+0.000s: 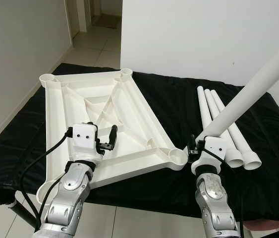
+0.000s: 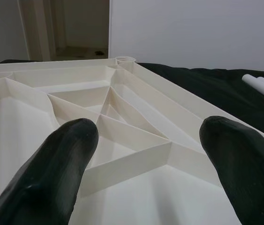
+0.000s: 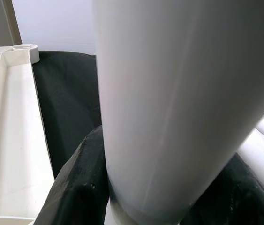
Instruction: Building children table
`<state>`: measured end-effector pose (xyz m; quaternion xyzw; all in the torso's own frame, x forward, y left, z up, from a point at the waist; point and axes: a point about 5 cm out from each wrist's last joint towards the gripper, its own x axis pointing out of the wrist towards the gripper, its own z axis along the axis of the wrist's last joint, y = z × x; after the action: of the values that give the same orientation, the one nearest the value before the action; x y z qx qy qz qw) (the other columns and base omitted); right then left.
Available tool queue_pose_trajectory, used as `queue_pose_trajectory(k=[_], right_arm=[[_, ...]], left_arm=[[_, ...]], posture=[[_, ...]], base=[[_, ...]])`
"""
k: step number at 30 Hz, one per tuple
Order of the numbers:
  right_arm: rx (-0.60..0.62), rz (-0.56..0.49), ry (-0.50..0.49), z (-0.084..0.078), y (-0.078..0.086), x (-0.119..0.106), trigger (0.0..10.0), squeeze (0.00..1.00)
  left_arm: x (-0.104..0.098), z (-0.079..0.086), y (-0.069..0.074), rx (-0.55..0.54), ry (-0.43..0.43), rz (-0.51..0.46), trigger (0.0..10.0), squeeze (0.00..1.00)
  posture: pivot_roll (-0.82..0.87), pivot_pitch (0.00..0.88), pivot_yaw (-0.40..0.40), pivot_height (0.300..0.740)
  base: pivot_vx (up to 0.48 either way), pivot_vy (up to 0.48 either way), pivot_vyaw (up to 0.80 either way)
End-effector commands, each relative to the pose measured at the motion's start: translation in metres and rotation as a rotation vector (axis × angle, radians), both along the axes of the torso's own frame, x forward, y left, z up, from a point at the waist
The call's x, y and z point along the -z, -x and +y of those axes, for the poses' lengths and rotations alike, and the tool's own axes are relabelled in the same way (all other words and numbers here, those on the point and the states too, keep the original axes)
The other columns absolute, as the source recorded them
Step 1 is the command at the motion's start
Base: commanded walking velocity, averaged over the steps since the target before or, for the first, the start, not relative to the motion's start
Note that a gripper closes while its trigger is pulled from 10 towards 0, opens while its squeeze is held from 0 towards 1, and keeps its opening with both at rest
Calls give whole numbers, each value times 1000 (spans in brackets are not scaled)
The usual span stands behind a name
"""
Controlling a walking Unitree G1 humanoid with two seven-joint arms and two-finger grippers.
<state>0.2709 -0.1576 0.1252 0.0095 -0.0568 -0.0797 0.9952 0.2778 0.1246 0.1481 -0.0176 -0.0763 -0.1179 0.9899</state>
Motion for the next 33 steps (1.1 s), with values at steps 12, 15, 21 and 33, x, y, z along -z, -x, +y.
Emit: queue_pose_trajectory(k=[12, 15, 21, 33], right_arm=[[-30, 69, 2, 7, 0, 13, 10000, 0], [-33, 68, 5, 7, -1, 13, 10000, 0], [-29, 69, 4, 7, -1, 13, 10000, 0], [-32, 70, 9, 7, -3, 13, 10000, 0]], left_arm=[[-3, -5, -1, 27, -17, -9, 10000, 0], [-3, -6, -1, 30, -20, -9, 10000, 0], [-3, -6, -1, 27, -22, -11, 10000, 0], [-3, -6, 0, 28, -33, -15, 10000, 0]], posture=[[0, 0, -40, 740], [0, 0, -40, 740], [2, 0, -39, 740], [9, 0, -43, 740]], base=[[0, 0, 0], [0, 0, 0], [0, 0, 0], [0, 0, 0]])
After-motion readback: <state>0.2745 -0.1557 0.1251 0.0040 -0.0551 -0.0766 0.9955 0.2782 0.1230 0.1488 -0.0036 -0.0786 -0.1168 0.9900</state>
